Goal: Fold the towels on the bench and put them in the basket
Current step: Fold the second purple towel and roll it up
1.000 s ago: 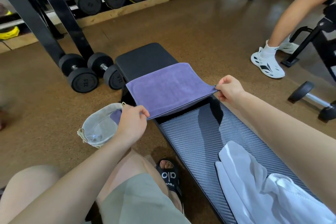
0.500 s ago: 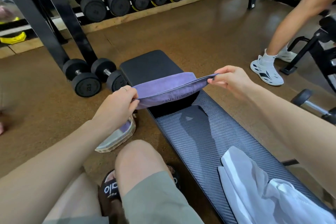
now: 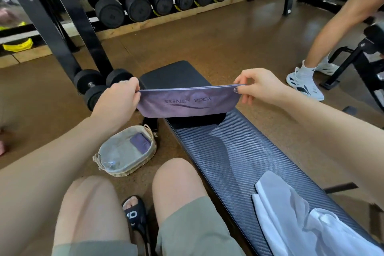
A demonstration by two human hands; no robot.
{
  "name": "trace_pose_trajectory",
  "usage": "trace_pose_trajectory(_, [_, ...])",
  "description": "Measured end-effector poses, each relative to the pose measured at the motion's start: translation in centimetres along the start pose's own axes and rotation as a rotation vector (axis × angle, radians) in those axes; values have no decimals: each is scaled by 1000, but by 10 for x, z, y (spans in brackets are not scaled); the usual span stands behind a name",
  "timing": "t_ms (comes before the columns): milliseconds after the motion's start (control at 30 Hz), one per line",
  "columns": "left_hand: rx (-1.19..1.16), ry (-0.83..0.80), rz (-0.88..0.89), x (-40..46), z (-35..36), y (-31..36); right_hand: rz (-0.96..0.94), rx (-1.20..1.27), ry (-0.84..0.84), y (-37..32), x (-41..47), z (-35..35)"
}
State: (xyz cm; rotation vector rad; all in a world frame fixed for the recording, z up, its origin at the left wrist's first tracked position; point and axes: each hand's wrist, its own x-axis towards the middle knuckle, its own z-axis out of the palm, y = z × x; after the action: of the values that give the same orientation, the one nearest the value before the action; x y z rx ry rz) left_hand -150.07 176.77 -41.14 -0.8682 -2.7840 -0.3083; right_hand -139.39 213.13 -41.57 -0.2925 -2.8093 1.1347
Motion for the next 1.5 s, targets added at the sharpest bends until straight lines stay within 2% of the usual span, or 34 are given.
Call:
trace_pose_trajectory(100, [-8, 54, -40, 11, -12, -4, 43, 259, -38, -17, 9, -7])
trace_pose_trajectory(267, [-95, 284, -57, 31, -40, -5, -152, 174, 229, -37, 29, -38])
trace_pose_trajectory(433, [-59, 263, -41, 41, -44, -2, -164, -1, 262, -36, 33, -44])
trace_pose_trajectory(700, [62, 245, 62, 56, -48, 4, -101, 69, 243, -23, 36, -53])
trace_pose_trajectory(900, [88, 203, 95, 87, -26, 5, -50, -38, 243, -13, 60, -56])
trace_pose_trajectory(1000, [53, 191, 95, 116, -15, 12, -70, -103, 349, -11, 73, -69])
trace_pose_trajectory(1133, [-29, 328, 80, 162, -19, 28, -135, -101, 581, -12, 71, -96])
trace_pose_trajectory(1200, [-59, 375, 87, 166, -14, 34, -142, -154, 626, -6, 52, -95])
trace_pose_trajectory(1267, [-46, 346, 152, 153, 7, 36, -150, -255, 616, 8, 19, -76])
trace_pose_trajectory(1333, [21, 252, 230, 126, 43, 29, -203, -361, 533, 30, -21, -38])
trace_pose_trajectory(1400, [102, 107, 272, 95, 86, 16, -227, -428, 385, 51, -62, 13])
trace_pose_trajectory(1500, [145, -130, 224, 49, 144, -8, -261, -517, 153, 78, -111, 94])
